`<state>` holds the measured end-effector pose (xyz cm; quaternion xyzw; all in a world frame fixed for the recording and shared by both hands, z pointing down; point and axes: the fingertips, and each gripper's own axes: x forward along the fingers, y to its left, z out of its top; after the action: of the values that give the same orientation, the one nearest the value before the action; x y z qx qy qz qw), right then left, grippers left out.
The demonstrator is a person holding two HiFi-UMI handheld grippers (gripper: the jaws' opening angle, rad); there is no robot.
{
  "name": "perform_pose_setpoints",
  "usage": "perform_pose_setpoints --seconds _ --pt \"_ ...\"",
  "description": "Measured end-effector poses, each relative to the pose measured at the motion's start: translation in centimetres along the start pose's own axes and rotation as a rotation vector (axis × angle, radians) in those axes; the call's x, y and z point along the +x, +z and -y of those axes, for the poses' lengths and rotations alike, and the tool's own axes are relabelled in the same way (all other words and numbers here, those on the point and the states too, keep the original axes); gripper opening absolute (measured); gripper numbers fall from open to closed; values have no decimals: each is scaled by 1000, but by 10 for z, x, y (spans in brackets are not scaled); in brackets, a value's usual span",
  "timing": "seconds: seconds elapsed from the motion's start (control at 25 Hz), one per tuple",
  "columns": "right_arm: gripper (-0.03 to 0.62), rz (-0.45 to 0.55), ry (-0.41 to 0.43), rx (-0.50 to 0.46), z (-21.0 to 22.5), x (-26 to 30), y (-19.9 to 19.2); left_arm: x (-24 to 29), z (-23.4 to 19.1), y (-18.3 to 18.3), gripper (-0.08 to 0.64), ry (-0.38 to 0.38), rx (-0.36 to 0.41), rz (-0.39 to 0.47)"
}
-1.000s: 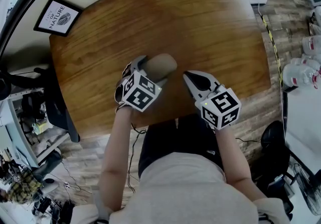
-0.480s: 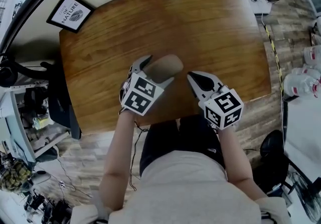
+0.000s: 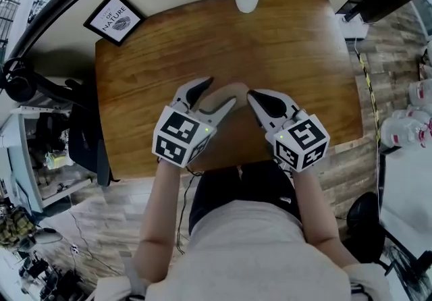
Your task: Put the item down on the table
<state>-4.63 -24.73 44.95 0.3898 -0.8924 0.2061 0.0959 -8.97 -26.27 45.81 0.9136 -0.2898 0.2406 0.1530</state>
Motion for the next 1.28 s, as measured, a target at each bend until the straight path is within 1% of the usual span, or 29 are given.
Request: perform_pose_setpoints --seconds 0.16,0.28,0.44,0.52,0.6,0.68,0.8,0.96,1.16,1.28 --pt "9 41 25 -38 -8 -1 25 -18 -1 27 212 16 -7 87" --pt "9 64 57 -68 -18 -3 42 -30 3 41 160 16 -19 140" --pt "9 88 95 -103 -32 -6 57 -46 6 51 66 41 -28 193" --pt "9 99 105 -115 -36 -6 62 -53 6 56 14 55 -55 225" --pt "9 108 112 -125 -40 -7 66 -59 10 60 14 47 -71 255" --pt "9 117 117 -136 -44 -9 70 -65 15 63 14 41 -66 275" --pt "9 131 126 -153 -52 -11 76 -71 19 62 14 56 -70 278" --pt "9 133 148 -173 -62 -12 77 -71 19 52 12 87 -114 279" --pt "9 93 169 -187 -70 -8 65 -65 20 30 14 114 -143 232" --pt "9 77 167 -185 -73 -8 57 -64 22 19 13 115 -167 208"
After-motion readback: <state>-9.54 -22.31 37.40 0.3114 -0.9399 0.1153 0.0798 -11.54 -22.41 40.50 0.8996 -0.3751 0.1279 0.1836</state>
